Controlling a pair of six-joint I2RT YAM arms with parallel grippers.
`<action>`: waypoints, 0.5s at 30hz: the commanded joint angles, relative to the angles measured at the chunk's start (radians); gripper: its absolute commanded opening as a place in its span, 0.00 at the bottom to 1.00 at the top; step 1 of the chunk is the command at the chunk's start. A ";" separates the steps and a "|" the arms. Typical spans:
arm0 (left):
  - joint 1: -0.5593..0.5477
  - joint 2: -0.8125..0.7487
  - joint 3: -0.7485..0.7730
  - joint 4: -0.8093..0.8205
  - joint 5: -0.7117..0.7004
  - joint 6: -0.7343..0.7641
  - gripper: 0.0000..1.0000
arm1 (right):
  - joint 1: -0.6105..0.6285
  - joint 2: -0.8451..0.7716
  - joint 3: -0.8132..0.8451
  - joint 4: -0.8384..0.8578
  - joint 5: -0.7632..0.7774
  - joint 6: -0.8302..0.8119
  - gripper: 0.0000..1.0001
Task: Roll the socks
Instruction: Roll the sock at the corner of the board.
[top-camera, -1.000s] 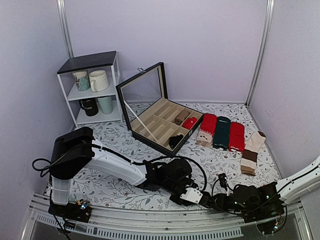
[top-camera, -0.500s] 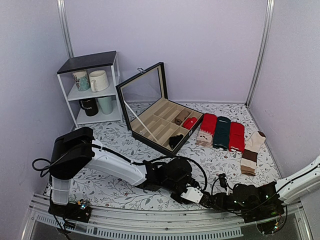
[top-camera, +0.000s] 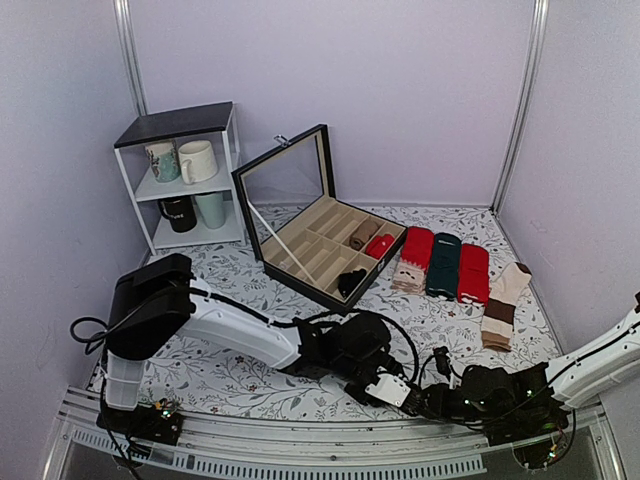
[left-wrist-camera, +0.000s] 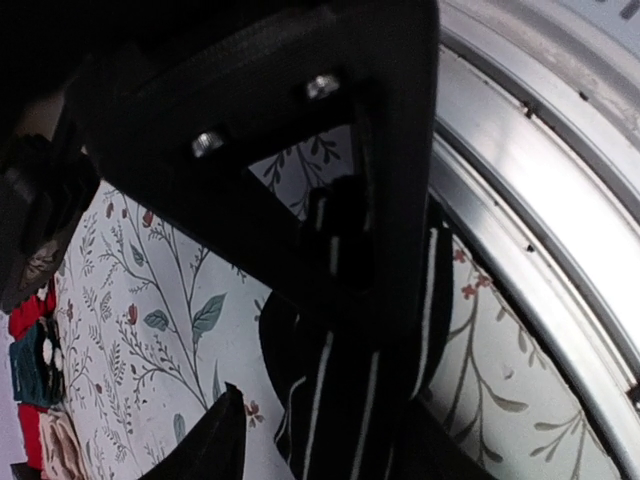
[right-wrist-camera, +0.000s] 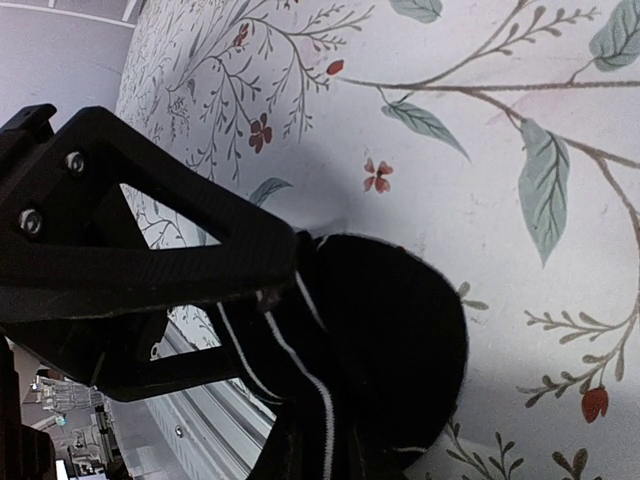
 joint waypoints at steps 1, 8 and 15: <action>0.010 0.066 0.086 -0.105 0.042 0.016 0.50 | -0.005 0.025 -0.028 -0.170 -0.070 -0.014 0.07; 0.015 0.153 0.197 -0.291 0.101 -0.012 0.50 | -0.004 0.021 -0.027 -0.171 -0.072 -0.024 0.07; 0.019 0.191 0.209 -0.346 0.147 -0.071 0.92 | -0.006 0.022 -0.025 -0.172 -0.073 -0.034 0.07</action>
